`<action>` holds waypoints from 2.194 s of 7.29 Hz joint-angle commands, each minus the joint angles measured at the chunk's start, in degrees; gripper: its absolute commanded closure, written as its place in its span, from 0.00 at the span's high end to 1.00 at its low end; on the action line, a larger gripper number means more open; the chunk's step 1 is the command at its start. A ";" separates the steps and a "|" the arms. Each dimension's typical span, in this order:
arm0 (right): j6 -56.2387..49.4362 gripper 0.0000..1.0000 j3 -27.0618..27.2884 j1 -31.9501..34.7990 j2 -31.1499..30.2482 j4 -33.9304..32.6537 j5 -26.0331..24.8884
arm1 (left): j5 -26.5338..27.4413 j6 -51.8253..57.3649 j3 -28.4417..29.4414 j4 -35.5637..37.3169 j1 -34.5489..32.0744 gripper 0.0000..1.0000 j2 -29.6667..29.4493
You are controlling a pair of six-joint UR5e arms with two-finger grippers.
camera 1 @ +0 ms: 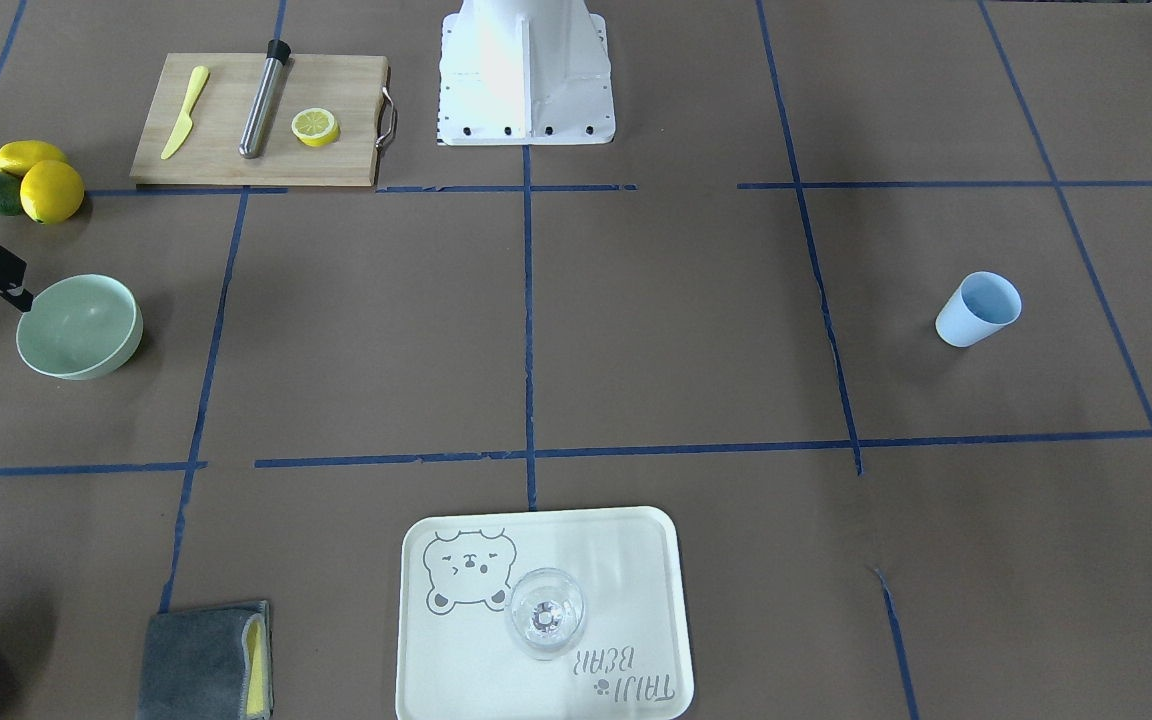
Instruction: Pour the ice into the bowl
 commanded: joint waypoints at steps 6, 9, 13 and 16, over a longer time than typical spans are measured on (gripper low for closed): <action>6.06 0.66 -9.93 -4.71 -0.17 12.25 -1.65 | 0.00 0.00 -0.38 -0.09 0.00 1.00 0.34; 5.88 0.22 -9.40 -4.54 -0.87 13.66 -1.21 | 0.00 0.00 -0.47 -0.09 0.00 1.00 0.25; 6.06 0.00 -5.82 -4.36 -0.87 13.66 -0.69 | 0.00 -0.18 -1.52 -0.09 0.00 1.00 0.78; 13.37 0.00 1.39 -4.71 2.53 12.96 1.42 | 0.00 -0.09 -1.52 -0.09 0.00 1.00 0.86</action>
